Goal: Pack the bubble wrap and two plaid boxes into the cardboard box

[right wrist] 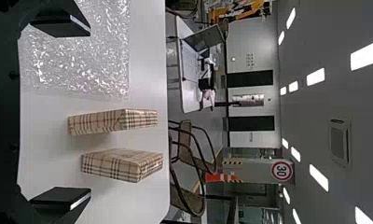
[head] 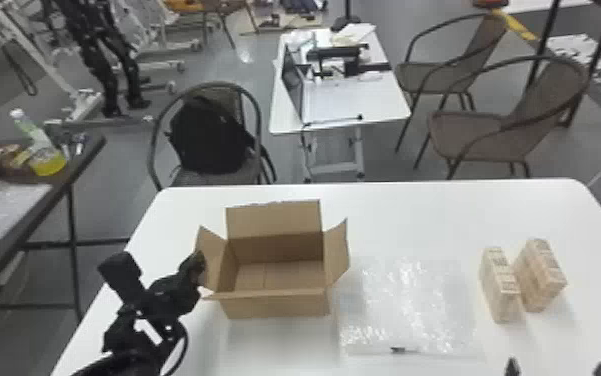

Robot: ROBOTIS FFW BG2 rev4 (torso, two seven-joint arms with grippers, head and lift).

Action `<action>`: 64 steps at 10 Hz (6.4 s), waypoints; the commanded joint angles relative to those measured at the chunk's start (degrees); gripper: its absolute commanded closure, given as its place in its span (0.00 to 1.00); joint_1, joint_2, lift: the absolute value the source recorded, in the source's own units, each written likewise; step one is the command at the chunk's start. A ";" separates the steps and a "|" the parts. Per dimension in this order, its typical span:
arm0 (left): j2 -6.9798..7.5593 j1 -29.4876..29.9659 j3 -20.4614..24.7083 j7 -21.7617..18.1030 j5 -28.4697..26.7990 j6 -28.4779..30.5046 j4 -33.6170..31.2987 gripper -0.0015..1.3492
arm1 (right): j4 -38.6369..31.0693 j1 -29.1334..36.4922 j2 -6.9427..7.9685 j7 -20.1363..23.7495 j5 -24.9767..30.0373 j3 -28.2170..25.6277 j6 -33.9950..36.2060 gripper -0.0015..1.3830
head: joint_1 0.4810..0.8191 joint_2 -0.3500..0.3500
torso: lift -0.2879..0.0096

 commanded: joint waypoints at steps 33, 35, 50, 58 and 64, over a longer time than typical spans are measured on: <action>-0.15 -0.85 -2.34 -0.88 -0.81 -2.83 0.34 0.90 | 10.74 -37.73 7.10 -12.22 -20.82 10.20 55.80 0.77 | 0.63 0.92 | 0.92; -0.15 -0.76 -2.08 -0.88 -0.63 -3.27 0.25 0.90 | 1.34 -35.71 7.19 -12.31 -16.07 10.11 53.69 0.77 | 0.63 0.91 | 0.92; -0.15 1.97 -10.69 15.12 4.46 -12.85 1.22 0.90 | 21.99 -49.86 10.58 29.17 -21.61 15.30 55.80 0.77 | 0.63 1.00 | 0.92; -0.15 2.05 -12.27 15.82 6.05 -13.64 1.31 0.90 | 39.39 -53.72 10.58 37.00 -25.74 19.87 39.45 0.07 | 0.63 1.00 | 0.92; -0.15 2.76 -12.53 15.82 8.60 -14.08 1.13 0.90 | 7.14 -33.60 8.77 33.66 3.88 4.49 27.59 0.10 | 0.63 1.00 | 0.92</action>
